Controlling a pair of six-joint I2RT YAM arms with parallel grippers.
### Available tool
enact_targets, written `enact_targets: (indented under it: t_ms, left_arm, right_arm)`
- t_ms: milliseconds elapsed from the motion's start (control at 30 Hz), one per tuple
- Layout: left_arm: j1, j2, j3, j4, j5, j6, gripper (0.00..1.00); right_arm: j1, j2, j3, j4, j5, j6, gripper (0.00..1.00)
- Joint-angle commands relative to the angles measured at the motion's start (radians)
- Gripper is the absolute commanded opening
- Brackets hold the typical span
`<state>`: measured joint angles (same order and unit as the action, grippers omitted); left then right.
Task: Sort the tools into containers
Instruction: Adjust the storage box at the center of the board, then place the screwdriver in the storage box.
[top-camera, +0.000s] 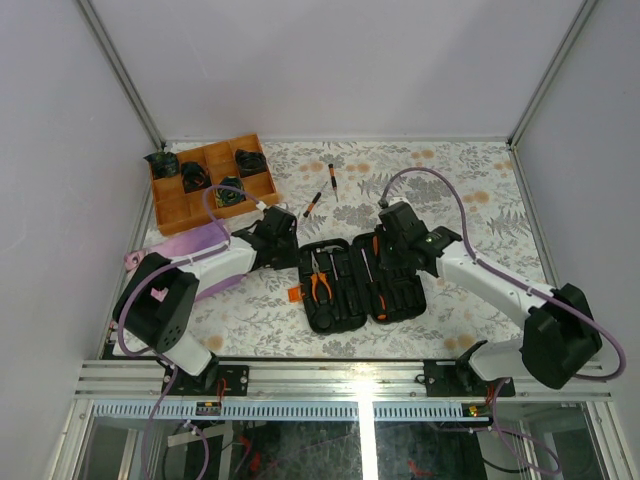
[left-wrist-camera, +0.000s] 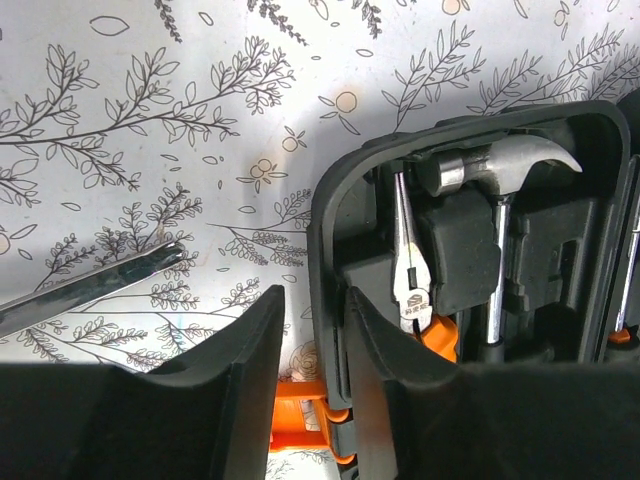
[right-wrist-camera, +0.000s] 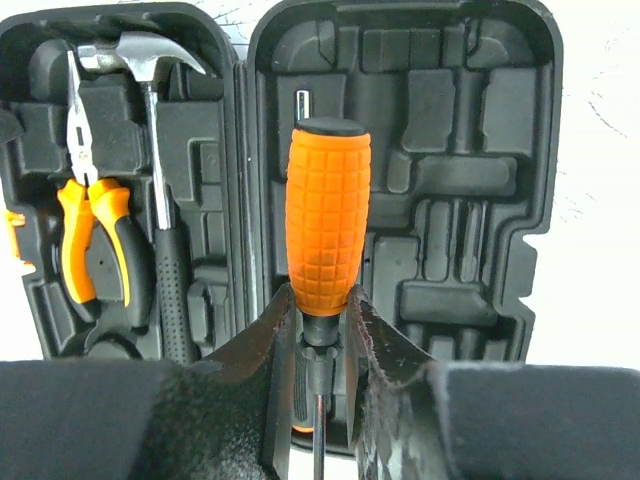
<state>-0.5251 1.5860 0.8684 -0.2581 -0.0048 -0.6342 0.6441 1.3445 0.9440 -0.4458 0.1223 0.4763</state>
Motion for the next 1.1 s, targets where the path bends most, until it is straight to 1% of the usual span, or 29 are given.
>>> enact_targets:
  t_ms: [0, 233, 333, 467, 633, 833, 933, 1067]
  left_arm:
    - [0.011, -0.025, -0.017, -0.013, -0.021, 0.021, 0.31]
    - [0.011, -0.08, -0.036, -0.012, -0.011, 0.012, 0.37]
    - [0.011, -0.105, -0.041, -0.014, -0.011, 0.011, 0.39]
    - [0.012, -0.13, -0.047, -0.017, -0.004, 0.009, 0.39]
    - [0.011, -0.151, -0.046, -0.024, 0.0, 0.008, 0.41]
    - [0.011, -0.183, -0.039, -0.04, -0.002, 0.01, 0.44]
    - [0.009, -0.196, -0.033, -0.05, -0.003, 0.011, 0.45]
    - [0.01, -0.206, -0.022, -0.057, -0.001, 0.012, 0.45]
  right_arm:
    - [-0.019, 0.053, 0.003, 0.107, 0.016, -0.03, 0.0]
    - [-0.03, 0.168, 0.029, 0.131, 0.058, -0.065, 0.02]
    - [-0.033, 0.201, 0.046, 0.122, 0.091, -0.075, 0.04]
    - [-0.037, 0.241, 0.056, 0.131, 0.087, -0.087, 0.08]
    - [-0.038, 0.275, 0.07, 0.13, 0.106, -0.103, 0.17]
    - [-0.04, 0.283, 0.069, 0.147, 0.101, -0.11, 0.31]
    - [-0.041, 0.281, 0.074, 0.152, 0.1, -0.107, 0.36]
    - [-0.042, 0.274, 0.078, 0.169, 0.09, -0.107, 0.38]
